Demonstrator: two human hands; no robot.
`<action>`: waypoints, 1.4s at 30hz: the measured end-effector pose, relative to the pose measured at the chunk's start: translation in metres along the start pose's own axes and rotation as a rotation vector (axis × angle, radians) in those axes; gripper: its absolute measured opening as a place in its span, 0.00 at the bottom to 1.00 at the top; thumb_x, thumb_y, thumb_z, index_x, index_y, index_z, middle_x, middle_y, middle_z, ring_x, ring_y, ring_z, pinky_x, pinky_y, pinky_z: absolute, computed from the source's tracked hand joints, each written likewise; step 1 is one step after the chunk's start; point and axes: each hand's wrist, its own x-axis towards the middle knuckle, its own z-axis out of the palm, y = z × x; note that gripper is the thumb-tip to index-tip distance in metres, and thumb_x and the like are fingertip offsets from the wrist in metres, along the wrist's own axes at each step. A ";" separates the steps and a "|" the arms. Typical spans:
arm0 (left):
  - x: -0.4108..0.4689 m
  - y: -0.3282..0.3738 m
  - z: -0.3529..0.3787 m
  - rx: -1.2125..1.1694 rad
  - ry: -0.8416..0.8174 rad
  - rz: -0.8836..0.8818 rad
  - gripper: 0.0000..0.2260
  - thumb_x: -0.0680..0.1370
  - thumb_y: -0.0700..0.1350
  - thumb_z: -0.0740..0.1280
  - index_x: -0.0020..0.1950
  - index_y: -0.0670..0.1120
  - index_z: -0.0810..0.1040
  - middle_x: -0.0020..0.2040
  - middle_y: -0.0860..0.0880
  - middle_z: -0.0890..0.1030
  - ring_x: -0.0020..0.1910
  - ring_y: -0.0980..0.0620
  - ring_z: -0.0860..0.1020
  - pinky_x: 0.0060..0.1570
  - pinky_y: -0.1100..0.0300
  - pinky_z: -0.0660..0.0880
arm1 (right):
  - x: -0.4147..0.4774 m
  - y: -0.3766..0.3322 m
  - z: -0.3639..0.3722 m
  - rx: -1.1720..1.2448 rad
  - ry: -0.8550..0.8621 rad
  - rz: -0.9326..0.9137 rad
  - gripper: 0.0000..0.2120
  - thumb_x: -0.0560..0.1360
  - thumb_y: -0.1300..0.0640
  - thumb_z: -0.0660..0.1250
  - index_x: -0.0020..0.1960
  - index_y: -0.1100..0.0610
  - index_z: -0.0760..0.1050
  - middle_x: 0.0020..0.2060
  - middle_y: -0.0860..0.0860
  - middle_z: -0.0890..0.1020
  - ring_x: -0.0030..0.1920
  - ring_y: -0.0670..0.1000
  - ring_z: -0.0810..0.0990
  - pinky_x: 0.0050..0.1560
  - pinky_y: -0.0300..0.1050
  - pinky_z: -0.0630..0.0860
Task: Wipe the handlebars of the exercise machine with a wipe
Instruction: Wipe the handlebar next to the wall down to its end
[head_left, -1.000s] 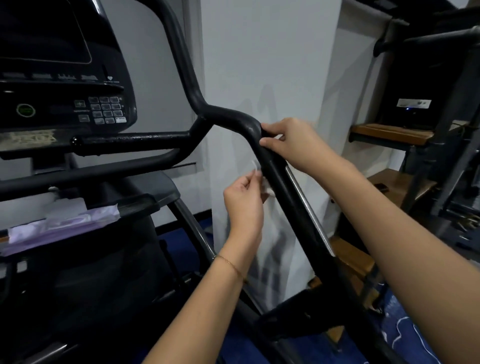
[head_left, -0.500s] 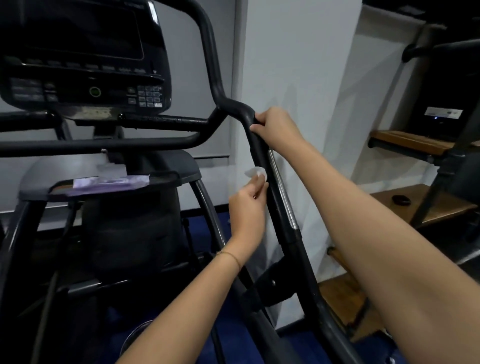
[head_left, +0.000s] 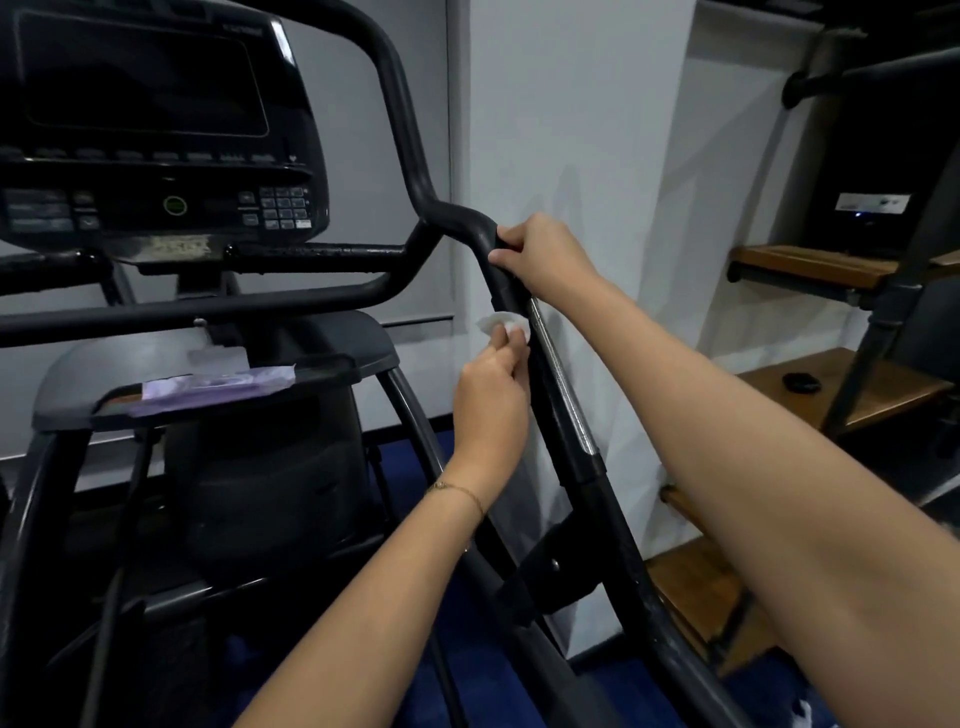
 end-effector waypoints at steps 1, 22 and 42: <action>-0.004 -0.001 0.000 0.025 0.005 0.056 0.12 0.81 0.38 0.59 0.61 0.38 0.78 0.54 0.47 0.81 0.43 0.58 0.76 0.45 0.73 0.68 | 0.000 0.001 0.001 0.003 -0.002 0.004 0.10 0.76 0.55 0.64 0.50 0.61 0.77 0.30 0.53 0.71 0.38 0.53 0.70 0.35 0.42 0.64; -0.009 0.001 -0.003 0.568 -0.046 0.298 0.21 0.60 0.27 0.74 0.51 0.38 0.80 0.54 0.39 0.82 0.19 0.45 0.74 0.17 0.63 0.66 | -0.001 0.006 -0.003 0.125 -0.036 -0.012 0.08 0.75 0.55 0.65 0.48 0.60 0.78 0.32 0.52 0.76 0.37 0.55 0.74 0.35 0.43 0.69; 0.056 0.030 -0.055 -0.570 -0.216 -0.613 0.03 0.77 0.41 0.66 0.47 0.45 0.80 0.37 0.50 0.81 0.34 0.56 0.80 0.36 0.67 0.78 | -0.103 0.013 -0.007 0.155 0.199 -0.296 0.09 0.74 0.62 0.66 0.53 0.58 0.81 0.44 0.52 0.76 0.44 0.52 0.76 0.44 0.43 0.72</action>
